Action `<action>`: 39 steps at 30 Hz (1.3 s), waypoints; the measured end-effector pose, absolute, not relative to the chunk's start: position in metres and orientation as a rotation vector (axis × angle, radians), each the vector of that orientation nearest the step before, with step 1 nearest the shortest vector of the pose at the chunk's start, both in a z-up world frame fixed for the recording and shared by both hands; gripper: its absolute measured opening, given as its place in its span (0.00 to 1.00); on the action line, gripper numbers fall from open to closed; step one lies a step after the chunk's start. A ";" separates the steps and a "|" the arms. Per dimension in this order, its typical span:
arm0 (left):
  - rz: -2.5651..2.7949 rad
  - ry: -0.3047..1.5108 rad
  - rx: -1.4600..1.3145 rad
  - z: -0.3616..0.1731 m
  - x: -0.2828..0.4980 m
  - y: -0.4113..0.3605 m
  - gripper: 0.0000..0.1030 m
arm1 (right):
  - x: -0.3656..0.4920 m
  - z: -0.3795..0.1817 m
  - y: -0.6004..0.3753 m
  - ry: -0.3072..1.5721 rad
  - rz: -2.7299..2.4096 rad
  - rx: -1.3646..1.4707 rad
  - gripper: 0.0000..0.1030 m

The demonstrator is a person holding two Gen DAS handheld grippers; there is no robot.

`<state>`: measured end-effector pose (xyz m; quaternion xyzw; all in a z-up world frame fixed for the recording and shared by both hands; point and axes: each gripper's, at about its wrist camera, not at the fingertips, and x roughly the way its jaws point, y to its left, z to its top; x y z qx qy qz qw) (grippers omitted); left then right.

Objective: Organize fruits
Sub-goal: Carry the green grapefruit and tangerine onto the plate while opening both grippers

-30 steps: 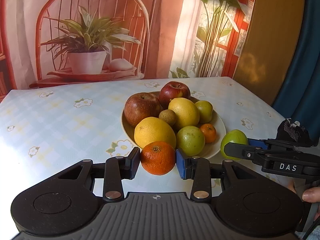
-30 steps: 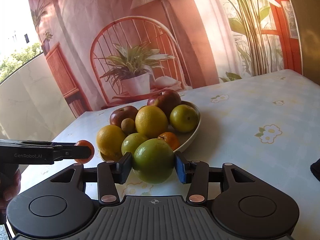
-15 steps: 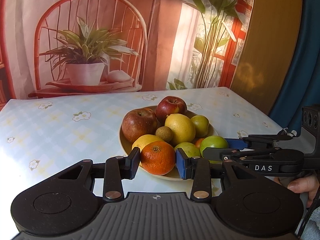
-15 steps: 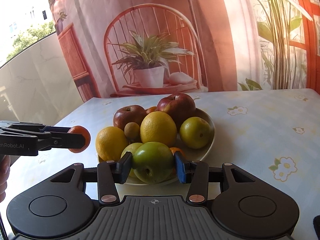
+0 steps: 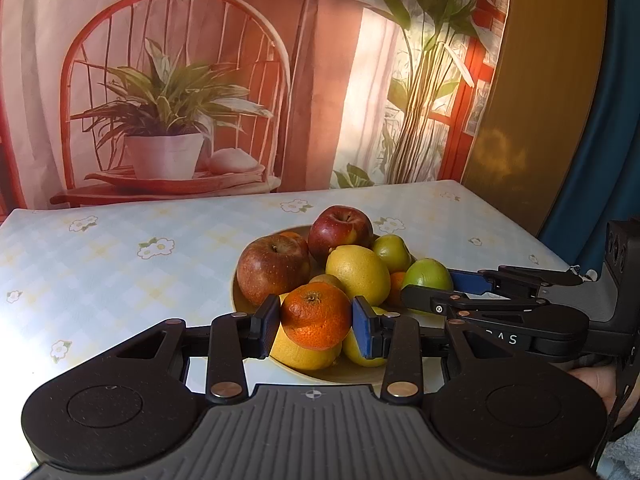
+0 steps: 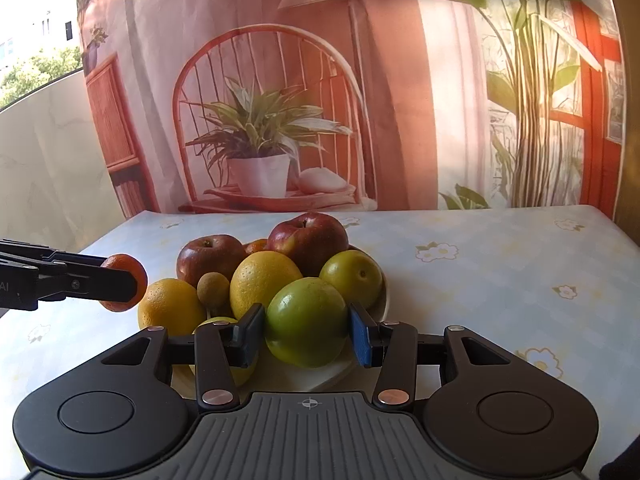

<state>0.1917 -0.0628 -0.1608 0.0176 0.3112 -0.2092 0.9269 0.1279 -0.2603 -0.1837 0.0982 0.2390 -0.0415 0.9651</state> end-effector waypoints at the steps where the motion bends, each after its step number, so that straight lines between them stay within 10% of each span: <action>1: -0.430 0.637 0.037 -0.160 0.193 -0.064 0.40 | 0.128 -0.184 -0.259 0.485 -0.080 0.197 0.41; 39: -0.505 0.711 0.060 -0.176 0.230 -0.095 0.40 | 0.115 -0.195 -0.266 0.490 -0.060 0.275 0.63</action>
